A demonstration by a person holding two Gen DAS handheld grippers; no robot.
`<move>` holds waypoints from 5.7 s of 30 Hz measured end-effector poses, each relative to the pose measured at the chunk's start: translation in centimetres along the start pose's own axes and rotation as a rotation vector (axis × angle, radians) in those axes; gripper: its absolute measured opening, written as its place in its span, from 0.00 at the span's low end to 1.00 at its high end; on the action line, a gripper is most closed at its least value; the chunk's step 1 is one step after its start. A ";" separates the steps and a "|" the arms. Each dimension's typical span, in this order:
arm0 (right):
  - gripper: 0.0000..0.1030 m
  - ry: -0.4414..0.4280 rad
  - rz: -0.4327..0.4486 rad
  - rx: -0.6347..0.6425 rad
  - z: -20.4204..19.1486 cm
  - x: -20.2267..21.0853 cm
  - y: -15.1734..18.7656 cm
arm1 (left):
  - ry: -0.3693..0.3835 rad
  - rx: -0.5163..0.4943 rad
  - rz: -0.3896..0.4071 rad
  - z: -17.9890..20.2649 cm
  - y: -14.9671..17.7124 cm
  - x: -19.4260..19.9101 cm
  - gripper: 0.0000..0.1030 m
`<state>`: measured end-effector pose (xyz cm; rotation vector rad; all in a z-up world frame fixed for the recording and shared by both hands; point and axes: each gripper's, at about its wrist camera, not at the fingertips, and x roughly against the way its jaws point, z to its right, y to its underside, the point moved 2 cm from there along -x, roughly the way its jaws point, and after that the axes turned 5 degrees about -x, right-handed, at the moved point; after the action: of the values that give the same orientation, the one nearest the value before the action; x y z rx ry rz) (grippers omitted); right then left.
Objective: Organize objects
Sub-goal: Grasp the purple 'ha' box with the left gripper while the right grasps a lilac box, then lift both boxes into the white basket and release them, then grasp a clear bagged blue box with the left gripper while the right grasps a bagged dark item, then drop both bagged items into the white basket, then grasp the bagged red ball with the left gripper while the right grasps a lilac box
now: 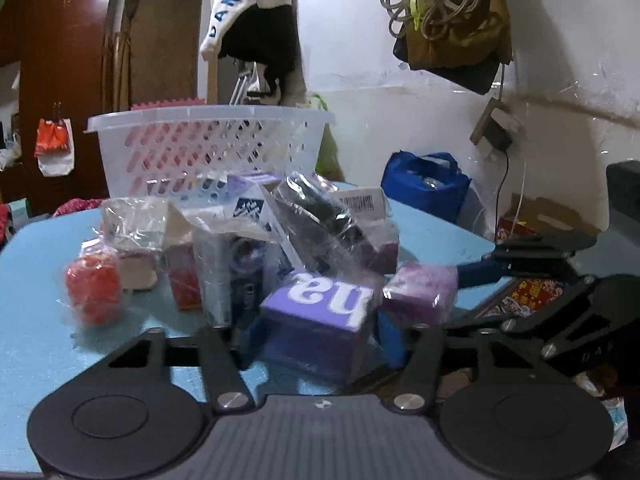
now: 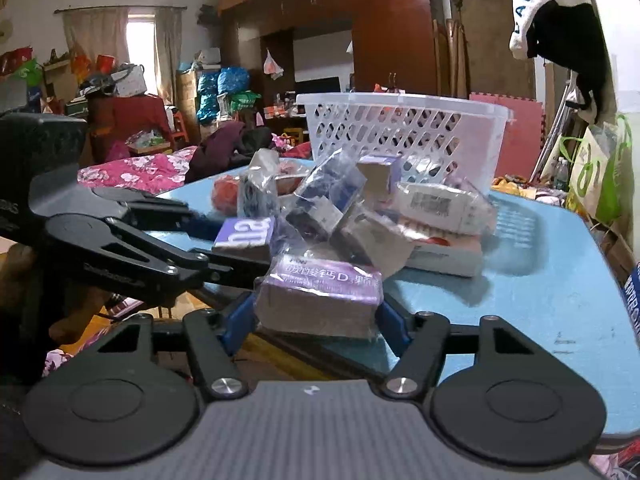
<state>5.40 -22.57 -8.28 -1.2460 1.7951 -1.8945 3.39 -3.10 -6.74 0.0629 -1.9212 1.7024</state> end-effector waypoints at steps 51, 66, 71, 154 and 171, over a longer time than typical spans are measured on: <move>1.00 0.060 0.260 -0.035 6.0 -4.0 -15.6 | -0.263 0.159 0.211 -12.4 -15.2 -2.1 0.88; 1.00 -0.037 0.293 -0.067 3.4 0.4 -4.7 | -0.132 0.037 0.212 -4.3 -0.8 3.1 0.93; 0.74 -0.054 0.242 0.045 1.0 -1.9 -6.3 | -0.155 0.000 0.177 -3.2 -0.6 1.6 0.86; 0.89 -0.004 0.144 0.012 4.3 -1.7 -5.8 | -0.318 0.127 0.179 -9.8 -5.3 2.4 0.79; 0.64 -0.121 0.067 -0.194 5.6 -3.8 -1.9 | -0.336 0.100 0.021 -10.0 -1.5 0.3 0.79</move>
<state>12.31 -23.47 -8.79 -1.3138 1.9666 -1.6052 7.47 5.93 -4.92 0.3908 -2.0742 1.8975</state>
